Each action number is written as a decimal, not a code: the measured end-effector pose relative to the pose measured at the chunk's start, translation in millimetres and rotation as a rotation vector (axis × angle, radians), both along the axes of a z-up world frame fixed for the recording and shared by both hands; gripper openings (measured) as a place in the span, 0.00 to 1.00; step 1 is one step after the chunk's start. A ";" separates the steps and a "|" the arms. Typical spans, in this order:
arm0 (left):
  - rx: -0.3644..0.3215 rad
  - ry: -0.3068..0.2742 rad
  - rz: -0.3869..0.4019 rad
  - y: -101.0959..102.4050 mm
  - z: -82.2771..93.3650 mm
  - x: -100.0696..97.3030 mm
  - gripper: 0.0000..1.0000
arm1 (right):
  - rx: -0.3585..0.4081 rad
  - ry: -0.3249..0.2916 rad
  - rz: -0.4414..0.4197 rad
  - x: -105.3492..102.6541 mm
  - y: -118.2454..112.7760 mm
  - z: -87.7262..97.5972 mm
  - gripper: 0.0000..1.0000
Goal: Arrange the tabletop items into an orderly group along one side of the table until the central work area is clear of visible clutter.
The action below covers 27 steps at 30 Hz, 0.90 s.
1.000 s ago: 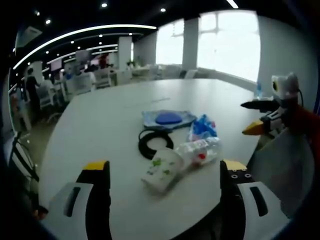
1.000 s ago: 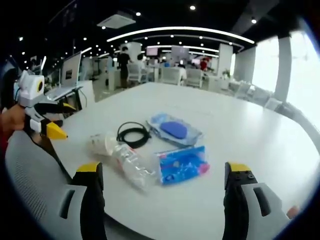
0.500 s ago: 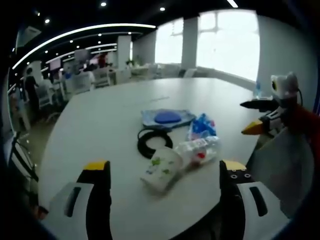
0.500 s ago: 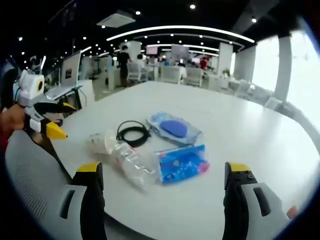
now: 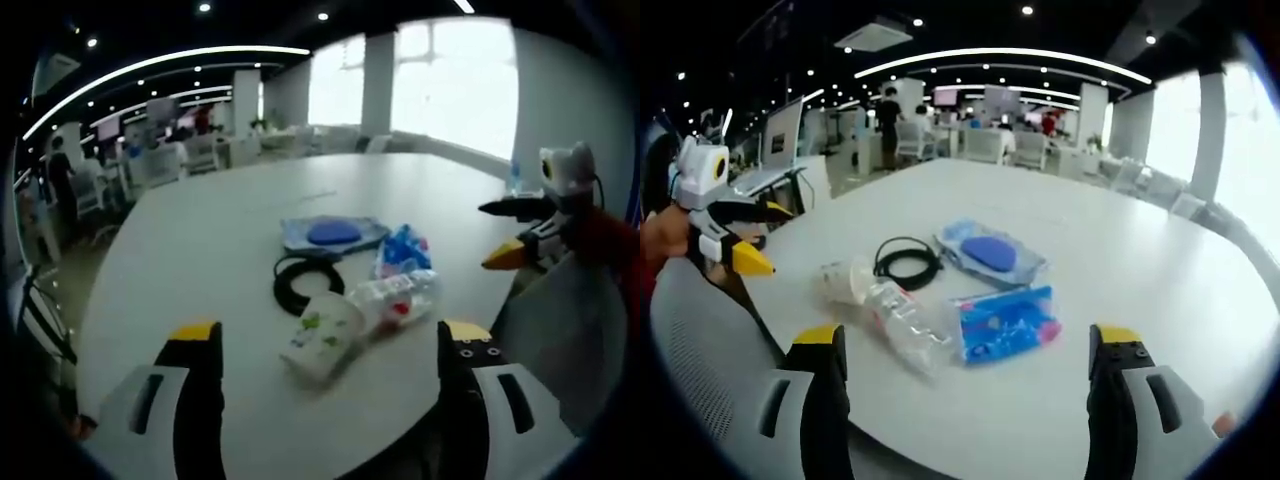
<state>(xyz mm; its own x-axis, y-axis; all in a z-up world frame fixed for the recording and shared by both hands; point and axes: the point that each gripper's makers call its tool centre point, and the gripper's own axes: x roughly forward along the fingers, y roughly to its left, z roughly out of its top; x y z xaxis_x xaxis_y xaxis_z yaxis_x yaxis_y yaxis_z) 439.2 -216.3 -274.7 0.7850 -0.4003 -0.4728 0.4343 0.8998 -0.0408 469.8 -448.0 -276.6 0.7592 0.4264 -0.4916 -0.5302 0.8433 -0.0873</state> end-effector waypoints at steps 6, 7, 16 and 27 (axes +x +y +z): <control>0.002 0.001 -0.002 -0.3 0.3 0.3 0.85 | 0.003 -0.004 -0.004 0.9 -0.7 1.5 0.99; 0.001 0.002 -0.004 -0.8 0.2 0.2 0.85 | 0.002 -0.003 -0.003 0.8 -0.5 1.3 0.99; 0.015 0.002 -0.021 -3.8 0.3 4.4 0.84 | -0.007 0.009 0.021 1.9 3.8 -0.6 0.91; 0.044 -0.019 -0.051 -4.0 10.1 25.6 0.82 | -0.015 -0.009 0.062 17.6 4.8 12.2 0.79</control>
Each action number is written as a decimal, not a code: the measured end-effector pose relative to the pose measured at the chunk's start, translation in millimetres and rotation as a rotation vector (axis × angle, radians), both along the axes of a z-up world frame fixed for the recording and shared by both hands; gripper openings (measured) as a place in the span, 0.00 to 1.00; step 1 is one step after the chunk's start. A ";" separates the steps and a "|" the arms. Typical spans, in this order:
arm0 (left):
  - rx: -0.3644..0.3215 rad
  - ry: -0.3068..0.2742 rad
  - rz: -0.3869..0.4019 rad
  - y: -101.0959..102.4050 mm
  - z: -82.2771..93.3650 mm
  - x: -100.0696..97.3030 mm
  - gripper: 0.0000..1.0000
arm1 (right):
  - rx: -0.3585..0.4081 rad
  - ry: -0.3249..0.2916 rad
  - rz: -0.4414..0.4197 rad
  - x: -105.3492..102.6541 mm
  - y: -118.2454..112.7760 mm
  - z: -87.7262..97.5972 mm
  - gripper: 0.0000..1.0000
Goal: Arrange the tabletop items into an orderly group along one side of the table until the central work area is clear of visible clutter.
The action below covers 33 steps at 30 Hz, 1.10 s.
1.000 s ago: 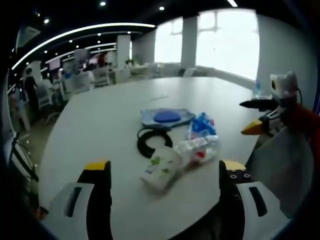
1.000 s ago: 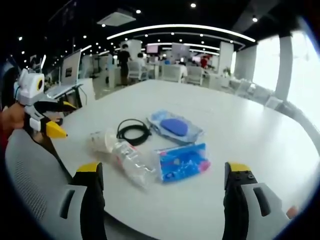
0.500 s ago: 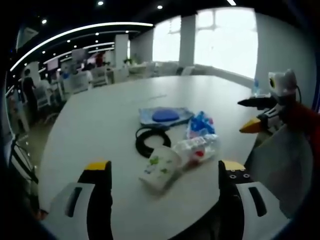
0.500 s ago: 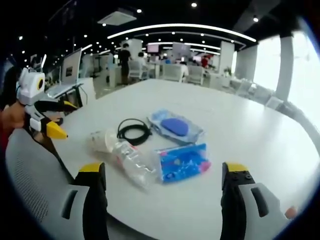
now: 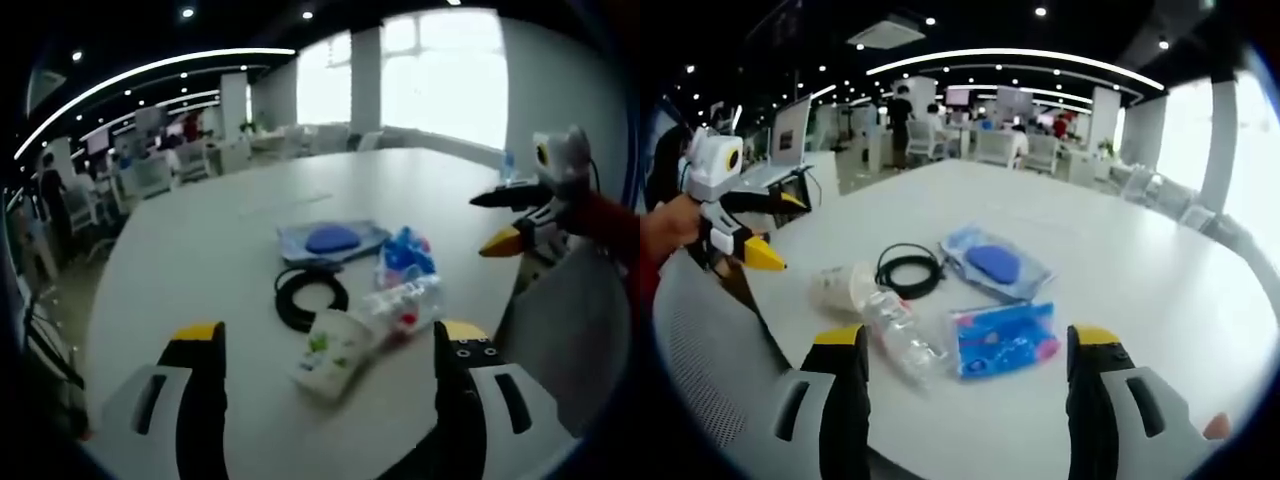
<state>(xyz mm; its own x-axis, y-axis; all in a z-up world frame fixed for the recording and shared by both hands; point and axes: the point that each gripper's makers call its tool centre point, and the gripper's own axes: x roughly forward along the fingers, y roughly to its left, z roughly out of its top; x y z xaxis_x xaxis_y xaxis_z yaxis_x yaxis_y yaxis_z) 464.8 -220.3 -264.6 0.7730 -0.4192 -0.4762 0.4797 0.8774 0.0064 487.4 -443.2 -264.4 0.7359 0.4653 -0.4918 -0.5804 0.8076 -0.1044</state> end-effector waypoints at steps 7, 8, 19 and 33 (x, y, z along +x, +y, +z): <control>0.016 -0.011 -0.024 -1.0 5.9 19.0 0.81 | -0.012 -0.027 0.009 18.6 -6.0 12.8 0.75; 0.015 -0.011 -0.026 -1.3 7.0 21.2 0.81 | -0.014 -0.031 0.011 22.4 -6.7 15.4 0.74; 0.041 -0.041 -0.053 -5.4 20.0 54.4 0.80 | -0.028 -0.062 0.011 52.2 -8.1 27.7 0.68; 0.037 -0.016 -0.077 -16.8 14.8 93.0 0.75 | -0.036 -0.026 -0.024 89.2 -13.3 17.0 0.63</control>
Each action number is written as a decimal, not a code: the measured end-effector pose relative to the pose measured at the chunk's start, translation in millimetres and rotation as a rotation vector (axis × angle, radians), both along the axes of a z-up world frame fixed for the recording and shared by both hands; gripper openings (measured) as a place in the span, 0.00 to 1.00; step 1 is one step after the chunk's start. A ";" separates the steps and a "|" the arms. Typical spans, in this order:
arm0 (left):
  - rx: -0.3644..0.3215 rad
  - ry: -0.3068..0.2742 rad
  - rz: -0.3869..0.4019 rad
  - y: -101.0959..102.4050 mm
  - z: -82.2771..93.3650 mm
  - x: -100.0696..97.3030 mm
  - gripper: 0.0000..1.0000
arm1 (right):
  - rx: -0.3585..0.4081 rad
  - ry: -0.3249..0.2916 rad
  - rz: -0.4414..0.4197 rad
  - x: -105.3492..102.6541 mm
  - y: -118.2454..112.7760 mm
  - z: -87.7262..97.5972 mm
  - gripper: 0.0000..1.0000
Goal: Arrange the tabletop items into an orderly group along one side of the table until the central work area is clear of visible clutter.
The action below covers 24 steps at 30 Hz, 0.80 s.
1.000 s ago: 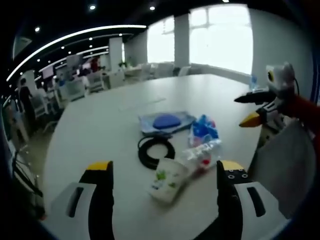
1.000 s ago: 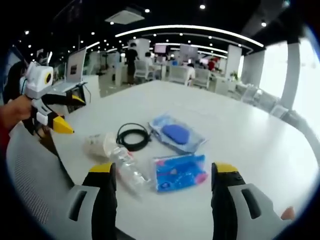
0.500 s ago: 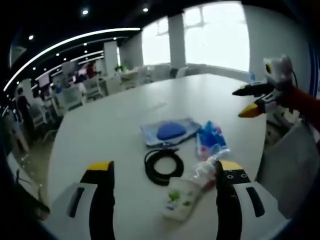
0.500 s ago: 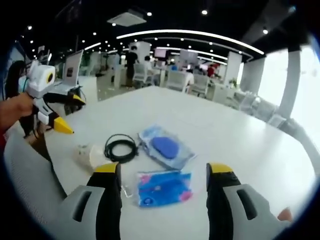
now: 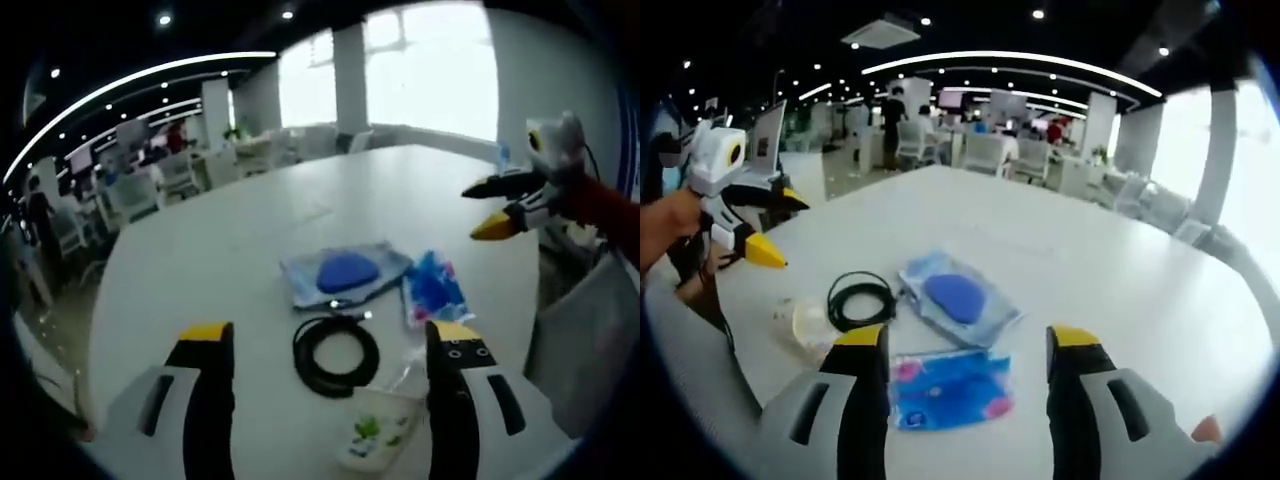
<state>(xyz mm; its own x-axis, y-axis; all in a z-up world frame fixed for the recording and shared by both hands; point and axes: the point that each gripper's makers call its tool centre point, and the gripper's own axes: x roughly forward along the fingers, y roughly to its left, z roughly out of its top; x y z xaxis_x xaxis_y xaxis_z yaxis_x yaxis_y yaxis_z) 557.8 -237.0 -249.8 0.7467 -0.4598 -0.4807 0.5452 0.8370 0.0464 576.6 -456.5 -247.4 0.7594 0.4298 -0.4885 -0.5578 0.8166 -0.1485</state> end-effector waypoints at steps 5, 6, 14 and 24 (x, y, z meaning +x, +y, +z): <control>0.016 0.018 -0.008 0.0 -5.2 14.7 0.73 | -0.015 0.021 -0.008 11.0 -4.6 -0.7 0.61; 0.017 0.024 -0.010 0.0 -6.2 18.2 0.73 | -0.015 0.019 -0.007 13.9 -5.0 -0.8 0.60; 0.018 0.048 -0.024 -3.6 -14.5 43.1 0.71 | -0.021 0.042 -0.012 35.6 -6.3 -8.7 0.59; 0.042 0.081 -0.058 -14.6 -27.8 70.7 0.65 | -0.038 0.088 -0.019 62.2 -7.7 -28.7 0.56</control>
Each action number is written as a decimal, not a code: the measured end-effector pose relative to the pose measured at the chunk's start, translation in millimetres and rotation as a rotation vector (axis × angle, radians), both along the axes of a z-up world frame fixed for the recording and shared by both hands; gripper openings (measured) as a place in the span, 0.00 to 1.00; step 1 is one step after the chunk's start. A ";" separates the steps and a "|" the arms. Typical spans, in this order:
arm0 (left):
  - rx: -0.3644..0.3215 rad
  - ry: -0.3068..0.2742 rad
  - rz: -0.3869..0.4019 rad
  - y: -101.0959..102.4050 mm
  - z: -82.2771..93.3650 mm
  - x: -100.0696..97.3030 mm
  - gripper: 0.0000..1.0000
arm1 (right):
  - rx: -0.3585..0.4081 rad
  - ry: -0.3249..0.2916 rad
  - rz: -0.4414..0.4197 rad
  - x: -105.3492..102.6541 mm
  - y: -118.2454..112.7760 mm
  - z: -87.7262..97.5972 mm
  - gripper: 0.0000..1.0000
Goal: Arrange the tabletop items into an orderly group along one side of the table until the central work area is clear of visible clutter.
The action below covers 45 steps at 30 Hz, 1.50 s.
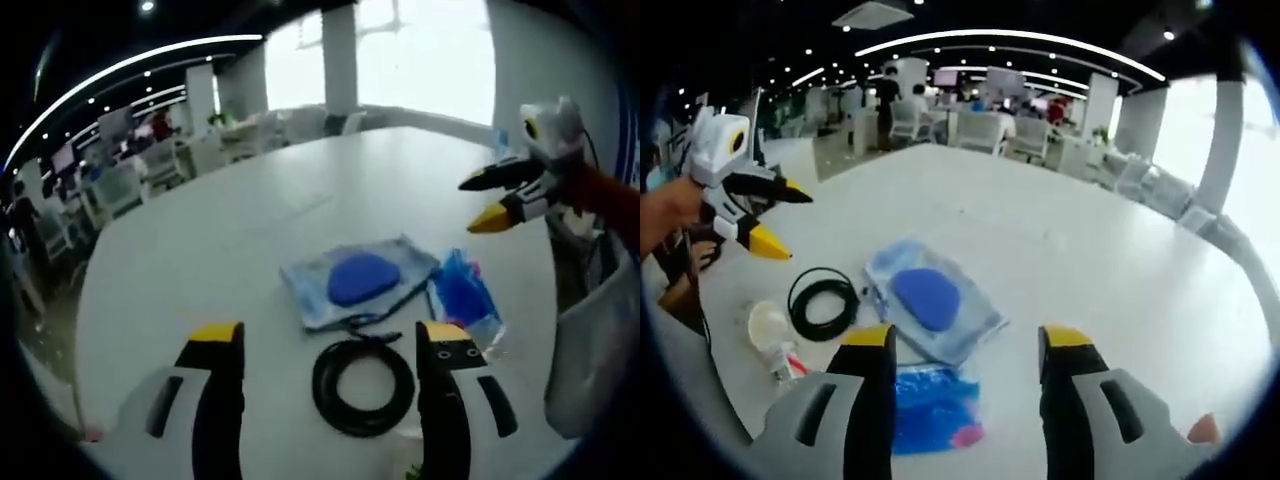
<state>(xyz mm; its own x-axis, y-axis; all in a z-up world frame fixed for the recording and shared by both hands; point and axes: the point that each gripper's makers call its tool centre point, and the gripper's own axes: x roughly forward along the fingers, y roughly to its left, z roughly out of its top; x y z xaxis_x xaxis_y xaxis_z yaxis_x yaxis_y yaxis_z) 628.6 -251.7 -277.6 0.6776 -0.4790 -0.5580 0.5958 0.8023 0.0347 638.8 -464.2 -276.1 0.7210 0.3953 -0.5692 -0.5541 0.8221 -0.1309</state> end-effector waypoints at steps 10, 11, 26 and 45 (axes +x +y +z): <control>0.014 0.058 -0.012 -7.6 -27.7 24.9 0.63 | -0.008 0.057 -0.025 22.8 -6.9 -24.9 0.53; 0.013 0.064 -0.014 -9.0 -30.4 28.1 0.62 | -0.008 0.064 -0.031 25.8 -7.9 -27.9 0.53; 0.020 0.106 -0.014 -16.0 -57.2 53.9 0.55 | -0.019 0.143 -0.063 40.9 -11.4 -61.6 0.49; 0.017 0.162 -0.011 -22.0 -84.6 68.7 0.47 | 0.016 0.252 -0.094 41.7 -6.0 -88.3 0.30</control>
